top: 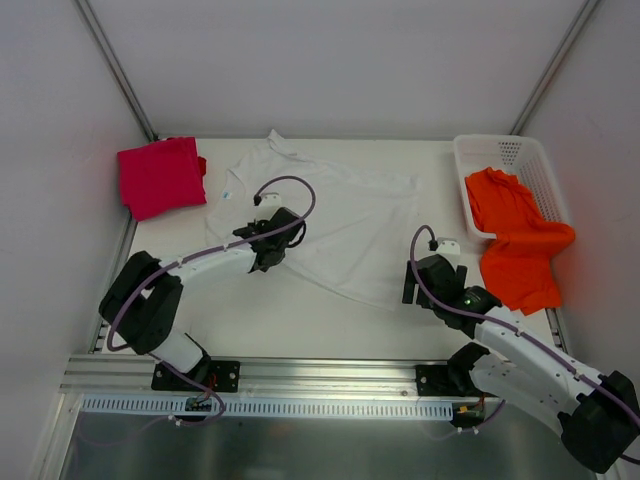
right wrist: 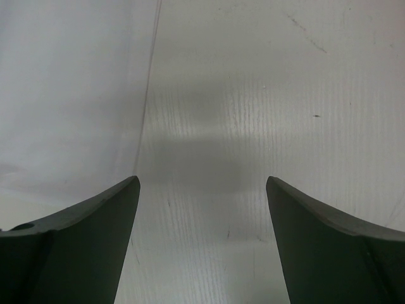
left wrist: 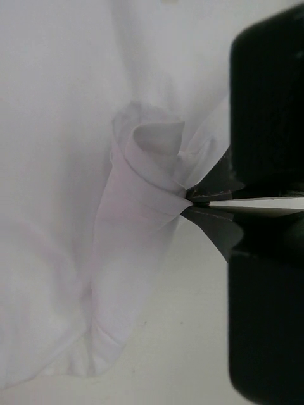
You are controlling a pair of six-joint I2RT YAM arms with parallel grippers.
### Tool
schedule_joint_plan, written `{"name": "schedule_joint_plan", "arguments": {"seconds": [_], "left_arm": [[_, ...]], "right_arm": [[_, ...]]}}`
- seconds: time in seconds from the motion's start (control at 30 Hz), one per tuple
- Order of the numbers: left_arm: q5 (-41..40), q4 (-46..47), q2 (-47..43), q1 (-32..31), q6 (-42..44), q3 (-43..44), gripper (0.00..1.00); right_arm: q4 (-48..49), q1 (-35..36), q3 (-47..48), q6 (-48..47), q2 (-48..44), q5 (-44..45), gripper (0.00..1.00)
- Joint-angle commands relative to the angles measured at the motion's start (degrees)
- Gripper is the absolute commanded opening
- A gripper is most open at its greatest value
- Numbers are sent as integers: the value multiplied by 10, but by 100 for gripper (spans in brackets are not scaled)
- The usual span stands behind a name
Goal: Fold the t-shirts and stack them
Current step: Flatten the tshirt out
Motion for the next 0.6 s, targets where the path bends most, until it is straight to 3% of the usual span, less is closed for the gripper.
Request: {"name": "schedule_joint_plan", "arguments": {"seconds": [0.0, 0.27, 0.57], "left_arm": [[32, -76, -73, -6, 27, 43, 0], [82, -155, -130, -26, 23, 41, 0], [120, -180, -141, -26, 18, 32, 0]], "right_arm": [[-7, 6, 30, 8, 6, -3, 85], [9, 47, 81, 35, 18, -43, 85], [-14, 162, 137, 76, 85, 12, 85]]}}
